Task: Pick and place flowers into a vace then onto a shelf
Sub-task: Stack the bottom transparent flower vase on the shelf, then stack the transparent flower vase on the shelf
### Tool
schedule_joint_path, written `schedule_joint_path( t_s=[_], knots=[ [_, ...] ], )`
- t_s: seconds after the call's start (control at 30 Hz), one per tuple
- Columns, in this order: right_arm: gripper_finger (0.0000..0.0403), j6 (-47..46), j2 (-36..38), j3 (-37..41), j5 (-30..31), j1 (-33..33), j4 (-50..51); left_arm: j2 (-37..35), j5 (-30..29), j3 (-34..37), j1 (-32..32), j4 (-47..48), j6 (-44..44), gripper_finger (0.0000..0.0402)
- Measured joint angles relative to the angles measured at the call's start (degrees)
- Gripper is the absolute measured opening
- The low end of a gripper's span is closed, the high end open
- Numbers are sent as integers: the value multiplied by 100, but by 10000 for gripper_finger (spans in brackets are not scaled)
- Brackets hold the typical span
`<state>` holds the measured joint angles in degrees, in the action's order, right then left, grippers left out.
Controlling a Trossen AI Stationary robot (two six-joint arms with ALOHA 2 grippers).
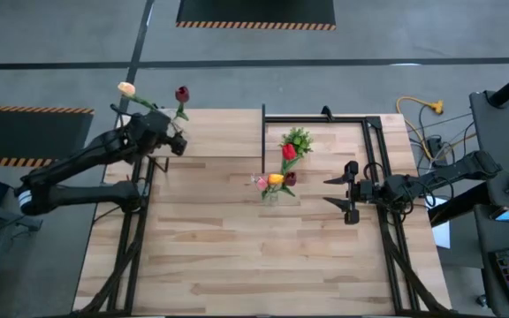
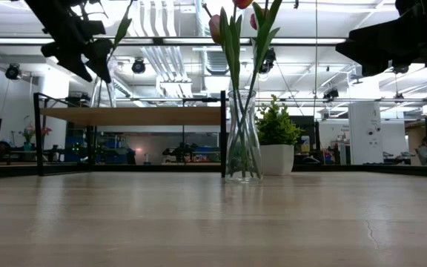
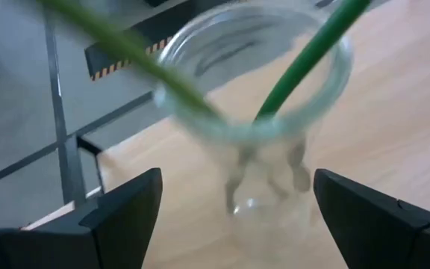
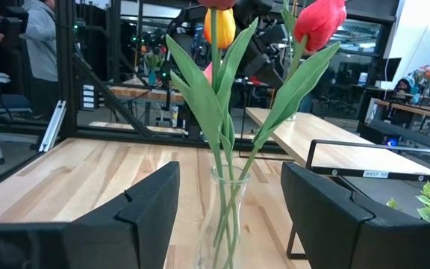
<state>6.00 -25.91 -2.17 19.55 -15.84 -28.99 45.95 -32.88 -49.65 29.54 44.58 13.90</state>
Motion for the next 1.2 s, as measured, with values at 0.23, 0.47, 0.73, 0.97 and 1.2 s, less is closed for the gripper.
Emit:
schedule_joint_path(
  t_s=[0.23,0.47,0.73,0.97,1.2],
  knots=[
    [226,2,0,0,0,-1,2,-494,285,37,-28,449,115,330],
    [226,20,0,0,-2,0,7,-1149,794,161,-409,444,104,324],
    [226,-135,1,2,-11,-2,-226,-1948,1459,714,-1351,-32,58,294],
    [226,-153,-6,2,-11,-2,-289,-2490,2250,1709,-2306,-1654,-336,215],
    [226,-487,-17,2,-11,-2,-293,-2777,2554,2465,-2906,-2930,-793,135]
  ],
)
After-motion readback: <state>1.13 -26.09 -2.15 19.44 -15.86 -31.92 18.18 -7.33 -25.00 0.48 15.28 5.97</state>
